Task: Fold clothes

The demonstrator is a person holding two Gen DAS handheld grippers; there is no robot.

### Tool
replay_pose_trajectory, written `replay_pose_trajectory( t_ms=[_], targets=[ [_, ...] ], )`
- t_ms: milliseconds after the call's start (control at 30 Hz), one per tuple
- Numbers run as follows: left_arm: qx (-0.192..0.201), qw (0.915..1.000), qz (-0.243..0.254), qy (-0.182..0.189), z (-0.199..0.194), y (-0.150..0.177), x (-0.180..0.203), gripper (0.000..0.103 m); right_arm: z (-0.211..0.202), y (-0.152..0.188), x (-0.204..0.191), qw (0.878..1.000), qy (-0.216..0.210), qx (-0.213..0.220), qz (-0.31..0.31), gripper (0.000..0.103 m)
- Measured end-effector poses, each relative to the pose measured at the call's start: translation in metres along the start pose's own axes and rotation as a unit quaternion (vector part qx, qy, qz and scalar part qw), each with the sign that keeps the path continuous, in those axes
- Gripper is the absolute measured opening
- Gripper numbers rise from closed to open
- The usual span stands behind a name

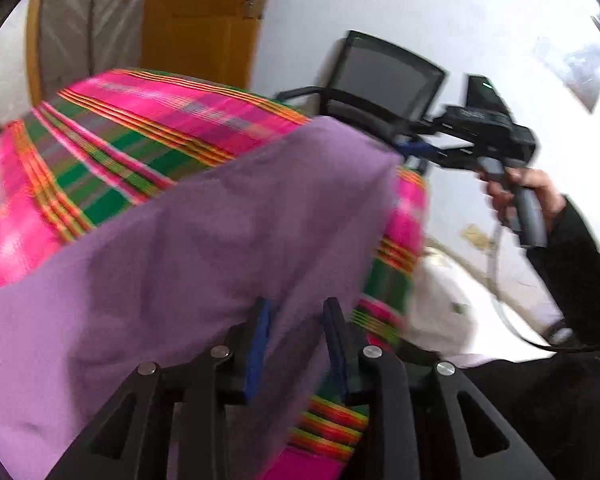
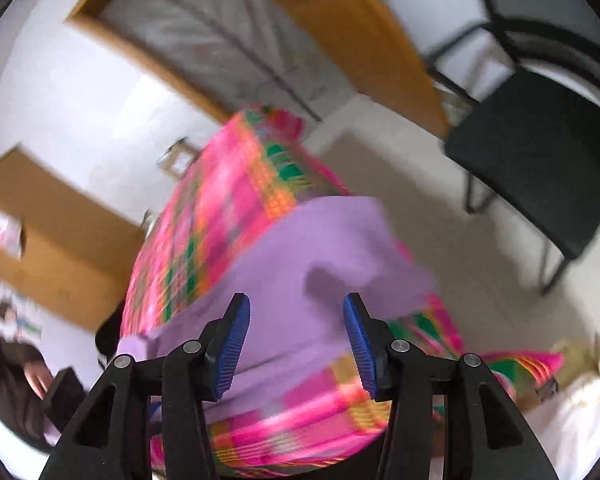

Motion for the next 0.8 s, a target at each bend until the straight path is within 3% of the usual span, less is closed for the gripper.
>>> replay_pose_trajectory(
  t_ms=[167,300,433,600,800],
  targets=[
    [0.012,0.9998,0.005,-0.016,-0.009,0.001,0.004,0.028,0.042,0.016,-0.05,0.995,-0.037,-0.058,-0.077,0.051],
    [0.027,0.9974,-0.016,-0.065,-0.014,-0.002,-0.01,0.028,0.074,0.035,-0.071,0.986,-0.042,-0.106,-0.12,0.048],
    [0.03,0.9929,-0.043,-0.107,-0.017,0.001,-0.03,0.028,0.099,0.06,-0.085,0.97,-0.026,-0.16,-0.18,0.043],
    [0.019,0.9892,-0.07,-0.128,-0.02,0.017,-0.049,0.028,0.099,0.087,-0.094,0.944,0.003,-0.207,-0.257,0.042],
    [0.006,0.9941,-0.064,-0.087,-0.04,0.046,-0.043,0.028,0.088,0.107,-0.105,0.916,0.039,-0.264,-0.298,0.042]
  ],
)
Point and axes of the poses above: each gripper's, at about its wrist camera, not at the fingertips, and z roughly the way its jaws point, x to its right, y to its underside, the point moved 4 cm from there along z, roughly the way its jaws point, and after that the axes turned 14 degrees about -y, right-handed, at the moved point
